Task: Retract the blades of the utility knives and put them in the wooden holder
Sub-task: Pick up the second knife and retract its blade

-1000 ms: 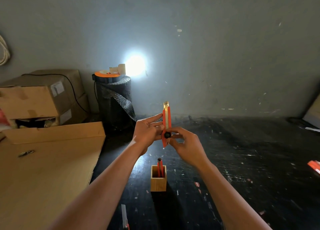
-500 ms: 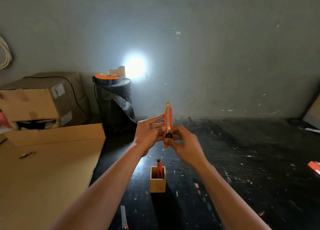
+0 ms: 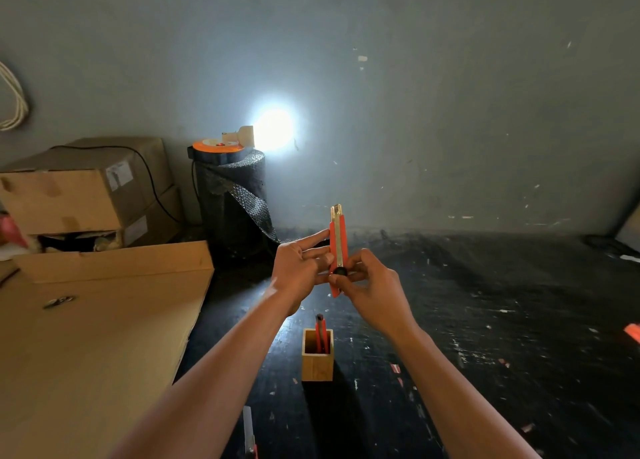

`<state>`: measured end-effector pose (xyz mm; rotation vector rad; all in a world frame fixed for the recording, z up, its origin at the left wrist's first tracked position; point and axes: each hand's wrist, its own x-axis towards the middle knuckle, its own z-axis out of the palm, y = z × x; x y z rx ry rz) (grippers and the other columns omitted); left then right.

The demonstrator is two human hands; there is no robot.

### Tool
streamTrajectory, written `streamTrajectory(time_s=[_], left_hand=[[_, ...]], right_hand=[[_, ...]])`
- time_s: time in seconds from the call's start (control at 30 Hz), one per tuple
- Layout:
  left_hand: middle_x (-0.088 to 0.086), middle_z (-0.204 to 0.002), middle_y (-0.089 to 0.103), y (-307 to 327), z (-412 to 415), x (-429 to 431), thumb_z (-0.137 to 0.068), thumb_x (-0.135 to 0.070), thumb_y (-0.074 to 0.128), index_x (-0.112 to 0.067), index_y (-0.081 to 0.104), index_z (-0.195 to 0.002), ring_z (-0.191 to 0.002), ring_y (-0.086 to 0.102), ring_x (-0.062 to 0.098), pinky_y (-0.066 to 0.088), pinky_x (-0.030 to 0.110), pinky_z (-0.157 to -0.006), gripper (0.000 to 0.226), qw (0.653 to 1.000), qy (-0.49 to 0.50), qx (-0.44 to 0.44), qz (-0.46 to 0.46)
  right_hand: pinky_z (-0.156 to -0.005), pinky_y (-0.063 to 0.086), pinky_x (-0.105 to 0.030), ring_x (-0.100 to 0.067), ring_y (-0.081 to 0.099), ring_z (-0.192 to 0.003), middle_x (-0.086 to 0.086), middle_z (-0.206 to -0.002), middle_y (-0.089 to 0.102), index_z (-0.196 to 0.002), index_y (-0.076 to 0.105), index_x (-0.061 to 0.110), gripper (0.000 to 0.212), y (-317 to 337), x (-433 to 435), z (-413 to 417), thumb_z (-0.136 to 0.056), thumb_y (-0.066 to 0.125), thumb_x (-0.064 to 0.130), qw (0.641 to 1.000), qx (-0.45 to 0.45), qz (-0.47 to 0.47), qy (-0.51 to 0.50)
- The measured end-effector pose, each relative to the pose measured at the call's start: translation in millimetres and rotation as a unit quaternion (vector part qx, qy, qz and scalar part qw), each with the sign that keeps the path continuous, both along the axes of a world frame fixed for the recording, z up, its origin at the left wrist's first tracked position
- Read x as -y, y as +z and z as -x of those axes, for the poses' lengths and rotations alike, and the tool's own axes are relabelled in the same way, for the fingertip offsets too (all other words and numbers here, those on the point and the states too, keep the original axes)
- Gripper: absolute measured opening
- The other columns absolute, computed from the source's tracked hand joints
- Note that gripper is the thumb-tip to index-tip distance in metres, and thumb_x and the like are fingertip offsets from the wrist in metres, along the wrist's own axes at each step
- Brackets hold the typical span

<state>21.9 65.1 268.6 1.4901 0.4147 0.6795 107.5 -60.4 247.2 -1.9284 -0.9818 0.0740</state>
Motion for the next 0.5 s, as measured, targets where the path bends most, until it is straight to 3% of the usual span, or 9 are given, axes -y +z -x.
streamTrajectory(time_s=[0.1,0.23,0.37,0.5], left_hand=[[-0.011,-0.085,0.081,-2,1,-4,-0.094,0.011,0.063,-0.012,0.065,-0.135,-0.077,0.08,0.013,0.06,0.023,-0.058,0.047,1.0,0.003,0.001,0.005],[-0.011,-0.084,0.081,-1,-1,-8,-0.093,0.013,0.062,-0.01,0.065,-0.135,-0.074,0.08,0.012,0.06,0.022,-0.057,0.048,1.0,0.004,-0.002,0.008],[-0.001,-0.095,0.08,-6,-5,-13,-0.093,0.014,0.062,-0.01,0.065,-0.136,-0.079,0.08,0.015,0.061,0.024,-0.059,0.049,1.0,0.01,-0.009,-0.007],[0.002,-0.093,0.081,-18,-5,-19,-0.093,0.017,0.06,-0.007,0.064,-0.135,-0.079,0.081,0.019,0.062,0.027,-0.059,0.049,1.0,-0.005,0.004,0.019]], right_hand=[[-0.094,0.053,-0.034,-0.012,0.067,-0.104,0.006,-0.119,0.071,-0.121,0.06,0.028,0.031,-2,-1,-1,-0.093,0.071,0.031,1.0,0.004,0.011,0.023],[-0.097,0.057,-0.041,-0.013,0.068,-0.103,0.004,-0.117,0.072,-0.117,0.063,0.024,0.024,-4,-7,-5,-0.094,0.07,0.029,1.0,0.0,0.013,0.024],[-0.092,0.058,-0.039,-0.013,0.069,-0.097,0.009,-0.108,0.071,-0.109,0.059,0.025,0.025,-8,-14,-9,-0.091,0.073,0.034,1.0,-0.022,0.006,0.013],[-0.092,0.06,-0.043,-0.017,0.071,-0.103,0.001,-0.12,0.072,-0.121,0.057,0.027,0.03,-13,-21,-16,-0.094,0.068,0.036,0.997,-0.06,-0.037,0.012]])
